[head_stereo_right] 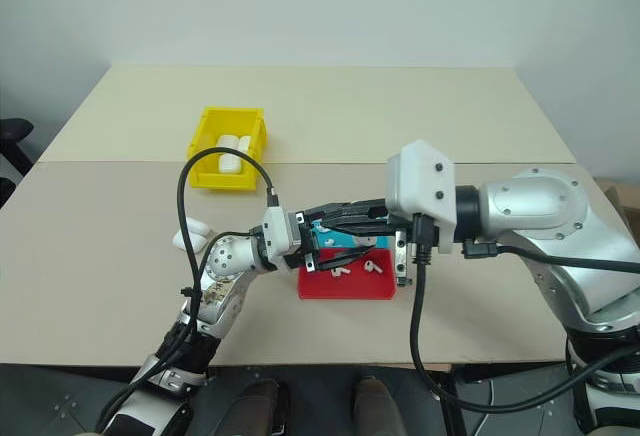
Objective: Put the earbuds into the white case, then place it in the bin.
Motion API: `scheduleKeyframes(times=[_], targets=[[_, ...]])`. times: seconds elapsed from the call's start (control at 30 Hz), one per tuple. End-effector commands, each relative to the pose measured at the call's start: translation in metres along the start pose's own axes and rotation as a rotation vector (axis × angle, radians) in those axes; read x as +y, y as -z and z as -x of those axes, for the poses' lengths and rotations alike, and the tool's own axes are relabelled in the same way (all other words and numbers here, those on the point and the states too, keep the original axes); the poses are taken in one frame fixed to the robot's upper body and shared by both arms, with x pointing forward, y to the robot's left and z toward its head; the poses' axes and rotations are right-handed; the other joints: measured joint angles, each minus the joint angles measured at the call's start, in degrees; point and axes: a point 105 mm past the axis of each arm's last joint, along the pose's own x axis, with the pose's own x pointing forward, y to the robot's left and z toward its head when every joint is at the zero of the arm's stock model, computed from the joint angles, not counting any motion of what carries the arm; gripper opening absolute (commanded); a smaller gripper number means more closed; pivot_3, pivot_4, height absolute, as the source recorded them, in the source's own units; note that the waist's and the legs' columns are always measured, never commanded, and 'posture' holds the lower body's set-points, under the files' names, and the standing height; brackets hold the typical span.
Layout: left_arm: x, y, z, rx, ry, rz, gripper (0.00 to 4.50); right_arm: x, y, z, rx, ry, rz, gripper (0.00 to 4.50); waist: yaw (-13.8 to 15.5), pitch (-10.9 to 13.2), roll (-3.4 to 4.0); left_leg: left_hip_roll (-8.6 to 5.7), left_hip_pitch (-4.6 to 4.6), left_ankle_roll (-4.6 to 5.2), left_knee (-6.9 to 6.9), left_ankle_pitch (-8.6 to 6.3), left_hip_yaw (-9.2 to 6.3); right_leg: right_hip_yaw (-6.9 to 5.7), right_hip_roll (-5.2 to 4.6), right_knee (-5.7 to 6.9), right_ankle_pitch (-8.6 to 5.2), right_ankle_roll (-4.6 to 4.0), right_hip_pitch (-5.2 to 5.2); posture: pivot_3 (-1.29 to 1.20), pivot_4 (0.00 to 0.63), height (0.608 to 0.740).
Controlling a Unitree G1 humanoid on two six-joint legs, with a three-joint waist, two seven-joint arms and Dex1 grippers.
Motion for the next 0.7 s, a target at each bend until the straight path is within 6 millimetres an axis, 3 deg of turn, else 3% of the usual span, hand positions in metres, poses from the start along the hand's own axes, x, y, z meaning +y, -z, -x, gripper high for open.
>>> scheduleKeyframes(times=[0.03,0.27,0.47,0.7], targets=[[0.002,-0.022,-0.004,-0.083,0.001,-0.053,2.79,0.000,-0.002,0.002,0.019,0.008,0.083,0.03,0.0,0.0,0.00,0.00,-0.01,0.00,0.00,0.00,0.00,0.00,0.00,0.00,0.00,0.00,-0.01,0.00,0.150,0.740],[0.004,-0.033,0.004,-0.162,-0.019,-0.026,2.79,-0.007,0.007,0.013,0.062,0.058,0.095,0.03,0.0,0.0,0.00,0.01,0.01,0.00,0.01,0.00,-0.01,-0.01,0.01,0.01,0.00,0.00,0.00,0.00,0.150,0.740],[0.007,-0.032,0.007,-0.177,-0.042,-0.016,2.79,-0.011,0.001,0.023,0.033,0.097,0.105,0.03,0.0,0.0,0.00,0.01,0.03,0.00,0.04,0.00,-0.01,-0.01,0.01,0.04,0.00,-0.01,0.03,0.00,0.150,0.740],[0.020,-0.035,0.014,-0.181,-0.127,-0.047,2.79,-0.022,-0.036,0.043,-0.186,0.211,0.100,0.03,0.0,0.0,0.00,0.01,0.03,0.00,0.04,0.00,-0.02,0.00,0.02,0.05,0.01,0.00,0.03,0.00,0.150,0.740]])
